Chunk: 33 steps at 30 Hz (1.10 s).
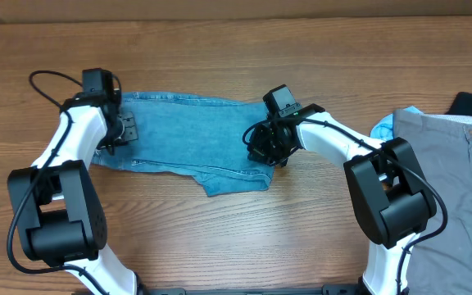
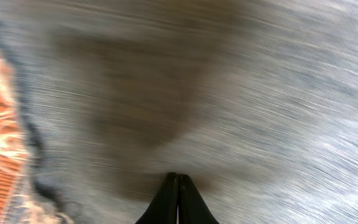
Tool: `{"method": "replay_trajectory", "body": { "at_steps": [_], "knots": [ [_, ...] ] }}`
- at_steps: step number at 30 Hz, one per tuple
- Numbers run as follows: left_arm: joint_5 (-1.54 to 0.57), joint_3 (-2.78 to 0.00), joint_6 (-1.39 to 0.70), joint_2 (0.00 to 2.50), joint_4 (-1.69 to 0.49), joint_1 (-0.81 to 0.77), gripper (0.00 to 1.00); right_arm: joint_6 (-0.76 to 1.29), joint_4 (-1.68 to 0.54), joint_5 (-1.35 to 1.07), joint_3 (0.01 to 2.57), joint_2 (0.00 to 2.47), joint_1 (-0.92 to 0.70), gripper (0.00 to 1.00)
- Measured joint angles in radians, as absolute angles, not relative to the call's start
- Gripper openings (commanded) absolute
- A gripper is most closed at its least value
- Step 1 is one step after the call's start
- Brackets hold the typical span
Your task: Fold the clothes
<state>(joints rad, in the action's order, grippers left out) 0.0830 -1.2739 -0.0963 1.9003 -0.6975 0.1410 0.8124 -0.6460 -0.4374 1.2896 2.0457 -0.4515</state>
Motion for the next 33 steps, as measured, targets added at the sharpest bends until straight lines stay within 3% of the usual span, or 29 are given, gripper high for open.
{"method": "replay_trajectory", "body": {
  "at_steps": [7, 11, 12, 13, 16, 17, 18, 20, 30, 33],
  "knots": [
    [0.088, -1.269, -0.099, 1.900, -0.665, 0.239, 0.04, 0.865, -0.734, -0.480, 1.303, 2.054, -0.437, 0.04],
    [0.094, -1.268, -0.101, 1.900, -0.665, 0.278, 0.13, 0.868, -0.792, -0.498, 1.303, 2.054, -0.423, 0.04],
    [0.095, -1.268, -0.102, 1.900, -0.666, 0.284, 0.19, 0.866, -0.800, -0.500, 1.303, 2.054, -0.419, 0.04],
    [0.094, -1.268, -0.103, 1.900, -0.669, 0.291, 0.34, 0.863, -0.809, -0.503, 1.303, 2.054, -0.414, 0.04],
    [0.051, -1.272, -0.100, 1.900, -0.693, 0.318, 0.57, 0.844, -0.836, -0.508, 1.302, 2.053, -0.392, 0.04],
    [0.016, -1.276, -0.095, 1.900, -0.708, 0.329, 0.74, 0.833, -0.841, -0.508, 1.301, 2.052, -0.384, 0.04],
    [-0.033, -1.283, -0.076, 1.900, -0.718, 0.344, 0.84, 0.813, -0.847, -0.508, 1.300, 2.051, -0.369, 0.04],
    [-0.121, -1.295, -0.041, 1.900, -0.727, 0.368, 0.98, 0.774, -0.862, -0.501, 1.299, 2.047, -0.334, 0.04],
    [-0.498, -1.300, 0.134, 1.900, -0.770, 0.385, 1.00, 0.596, -0.898, -0.461, 1.300, 2.037, -0.212, 0.04],
    [-0.553, -1.285, 0.169, 1.909, -0.773, 0.364, 0.94, 0.572, -0.899, -0.457, 1.300, 2.037, -0.211, 0.04]
  ]
}}
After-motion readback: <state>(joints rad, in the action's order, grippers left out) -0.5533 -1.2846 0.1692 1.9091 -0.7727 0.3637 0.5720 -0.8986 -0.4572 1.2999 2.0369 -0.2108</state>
